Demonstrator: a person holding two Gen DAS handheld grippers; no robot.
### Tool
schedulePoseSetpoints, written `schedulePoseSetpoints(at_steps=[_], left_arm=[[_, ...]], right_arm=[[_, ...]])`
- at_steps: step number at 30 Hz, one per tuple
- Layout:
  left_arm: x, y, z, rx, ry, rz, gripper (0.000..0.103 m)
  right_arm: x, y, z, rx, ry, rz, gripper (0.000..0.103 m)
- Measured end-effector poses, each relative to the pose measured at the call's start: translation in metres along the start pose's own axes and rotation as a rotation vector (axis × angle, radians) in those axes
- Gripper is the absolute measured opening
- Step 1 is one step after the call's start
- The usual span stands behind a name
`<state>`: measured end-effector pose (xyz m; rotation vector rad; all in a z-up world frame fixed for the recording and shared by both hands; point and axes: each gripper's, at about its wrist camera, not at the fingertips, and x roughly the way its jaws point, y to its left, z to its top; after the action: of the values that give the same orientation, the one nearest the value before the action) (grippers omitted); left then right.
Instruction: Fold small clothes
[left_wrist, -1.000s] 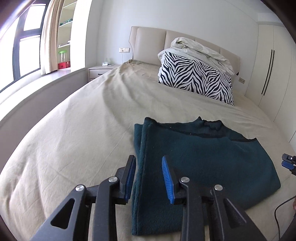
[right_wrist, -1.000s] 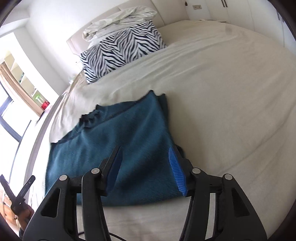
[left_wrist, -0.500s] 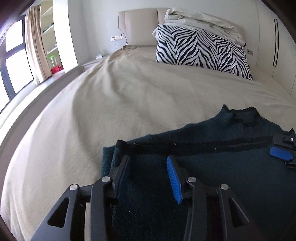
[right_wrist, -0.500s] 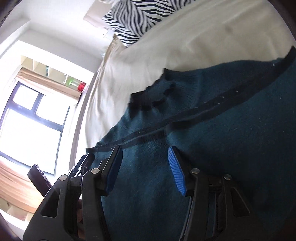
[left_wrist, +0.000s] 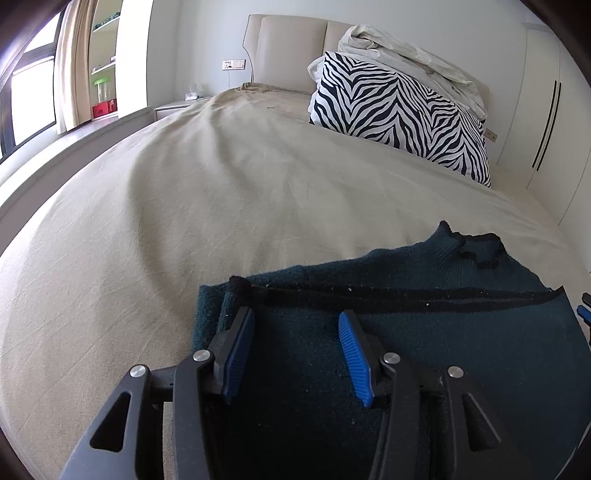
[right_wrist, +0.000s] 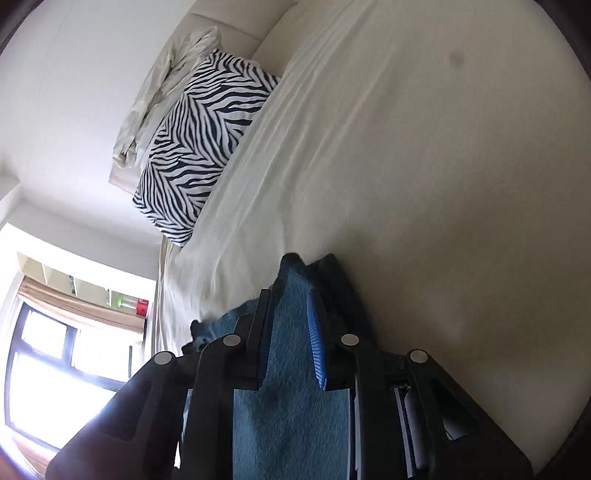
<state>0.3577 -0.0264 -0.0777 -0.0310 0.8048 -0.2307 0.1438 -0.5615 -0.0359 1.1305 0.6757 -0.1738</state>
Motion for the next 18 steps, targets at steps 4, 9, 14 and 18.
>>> schedulePoseSetpoints(at_steps=[4, 9, 14, 18], left_arm=[[-0.001, 0.0, 0.0, 0.0, -0.003, -0.001, 0.051], [-0.001, 0.004, -0.001, -0.013, -0.008, -0.023, 0.051], [-0.001, 0.006, -0.002, -0.017, -0.014, -0.029, 0.051], [-0.002, 0.006, -0.002, -0.018, -0.016, -0.031, 0.051]], right_arm=[[-0.017, 0.048, -0.052, -0.169, 0.133, 0.141, 0.018], [0.026, 0.06, -0.142, -0.29, 0.359, 0.132, 0.018], [-0.011, 0.01, -0.123, -0.146, 0.214, 0.173, 0.014], [-0.064, -0.041, -0.096, -0.03, 0.053, 0.099, 0.013]])
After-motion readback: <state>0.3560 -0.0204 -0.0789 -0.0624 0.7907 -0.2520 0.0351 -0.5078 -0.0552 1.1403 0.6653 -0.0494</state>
